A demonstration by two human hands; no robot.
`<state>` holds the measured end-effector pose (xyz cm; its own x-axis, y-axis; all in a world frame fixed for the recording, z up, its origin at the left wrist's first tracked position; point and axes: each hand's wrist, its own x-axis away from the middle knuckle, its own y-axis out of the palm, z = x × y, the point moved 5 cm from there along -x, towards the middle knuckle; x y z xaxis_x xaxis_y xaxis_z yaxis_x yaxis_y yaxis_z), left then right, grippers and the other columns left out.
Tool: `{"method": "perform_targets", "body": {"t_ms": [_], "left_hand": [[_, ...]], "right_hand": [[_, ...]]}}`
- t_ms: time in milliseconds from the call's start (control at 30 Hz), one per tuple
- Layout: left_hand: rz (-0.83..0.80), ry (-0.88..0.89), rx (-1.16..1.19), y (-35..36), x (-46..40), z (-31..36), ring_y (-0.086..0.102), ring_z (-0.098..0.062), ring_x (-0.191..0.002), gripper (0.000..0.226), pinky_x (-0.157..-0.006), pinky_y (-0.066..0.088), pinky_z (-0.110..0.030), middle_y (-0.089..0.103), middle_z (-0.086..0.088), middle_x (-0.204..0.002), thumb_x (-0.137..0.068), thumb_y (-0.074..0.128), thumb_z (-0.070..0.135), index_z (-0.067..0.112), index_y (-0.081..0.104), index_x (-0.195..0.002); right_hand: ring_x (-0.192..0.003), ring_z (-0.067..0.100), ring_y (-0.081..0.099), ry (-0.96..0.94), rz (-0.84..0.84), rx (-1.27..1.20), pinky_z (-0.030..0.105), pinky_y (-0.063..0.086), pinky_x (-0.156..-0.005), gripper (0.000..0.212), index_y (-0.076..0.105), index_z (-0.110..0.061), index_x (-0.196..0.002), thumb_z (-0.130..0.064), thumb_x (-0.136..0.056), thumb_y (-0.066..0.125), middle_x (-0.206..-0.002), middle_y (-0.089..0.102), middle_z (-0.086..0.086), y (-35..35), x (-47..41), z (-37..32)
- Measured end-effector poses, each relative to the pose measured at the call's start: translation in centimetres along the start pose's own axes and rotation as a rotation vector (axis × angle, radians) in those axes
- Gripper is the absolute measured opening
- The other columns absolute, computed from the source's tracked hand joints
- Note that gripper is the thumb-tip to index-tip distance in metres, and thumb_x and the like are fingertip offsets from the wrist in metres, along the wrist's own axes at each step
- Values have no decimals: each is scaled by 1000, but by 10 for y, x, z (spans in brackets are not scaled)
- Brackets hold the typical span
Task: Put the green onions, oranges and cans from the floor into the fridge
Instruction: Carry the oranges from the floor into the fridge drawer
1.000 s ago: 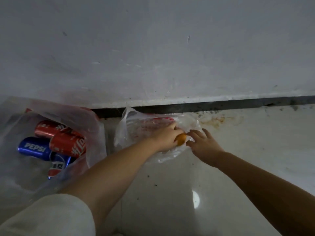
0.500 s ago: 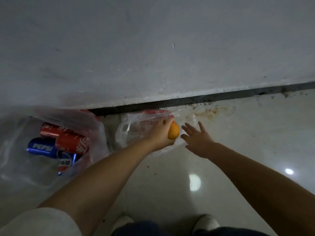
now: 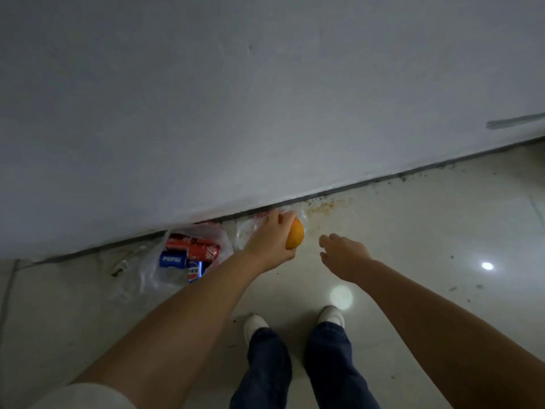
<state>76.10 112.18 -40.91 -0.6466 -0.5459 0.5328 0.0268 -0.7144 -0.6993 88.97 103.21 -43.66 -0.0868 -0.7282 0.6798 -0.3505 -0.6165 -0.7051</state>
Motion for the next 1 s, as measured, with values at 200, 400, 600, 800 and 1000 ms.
{"method": "perform_targets", "body": {"t_ms": [200, 400, 600, 800, 1000], "left_hand": [[-1, 99, -170, -92, 90, 68, 35, -32, -126, 73, -95, 42, -43, 28, -11, -138, -84, 65, 26, 21, 24, -143], [86, 266, -221, -153, 146, 130, 40, -30, -121, 69, -92, 47, -40, 30, -11, -136, -83, 66, 31, 22, 27, -139], [86, 544, -399, -180, 177, 224, 40, -29, -121, 70, -91, 46, -40, 29, -10, -138, -83, 66, 33, 22, 26, -141], [5, 831, -464, -135, 229, 365, 42, -28, -122, 75, -96, 46, -39, 31, -10, -137, -82, 67, 31, 23, 25, -143], [-160, 1160, -449, -12, 352, 514, 44, -29, -122, 76, -99, 46, -41, 32, -7, -139, -81, 70, 29, 26, 26, -143]], "right_hand": [[-113, 26, 54, 100, 74, -98, 37, 46, -87, 36, 40, -18, -131, -32, -99, 36, -129, 51, 7, -92, 100, -32], [-119, 27, 50, 257, 270, -174, 39, 45, -90, 38, 38, -16, -135, -28, -99, 36, -134, 47, 9, -153, 201, -39], [-122, 27, 47, 517, 564, -222, 39, 42, -98, 40, 37, -16, -138, -30, -99, 36, -136, 47, 8, -156, 325, -5], [-125, 26, 44, 847, 722, -247, 38, 38, -98, 42, 37, -19, -139, -32, -99, 35, -138, 45, 6, -106, 486, 38], [-125, 25, 44, 1233, 841, -382, 37, 38, -97, 41, 42, -19, -136, -30, -97, 39, -136, 48, 5, 10, 677, 71]]}}
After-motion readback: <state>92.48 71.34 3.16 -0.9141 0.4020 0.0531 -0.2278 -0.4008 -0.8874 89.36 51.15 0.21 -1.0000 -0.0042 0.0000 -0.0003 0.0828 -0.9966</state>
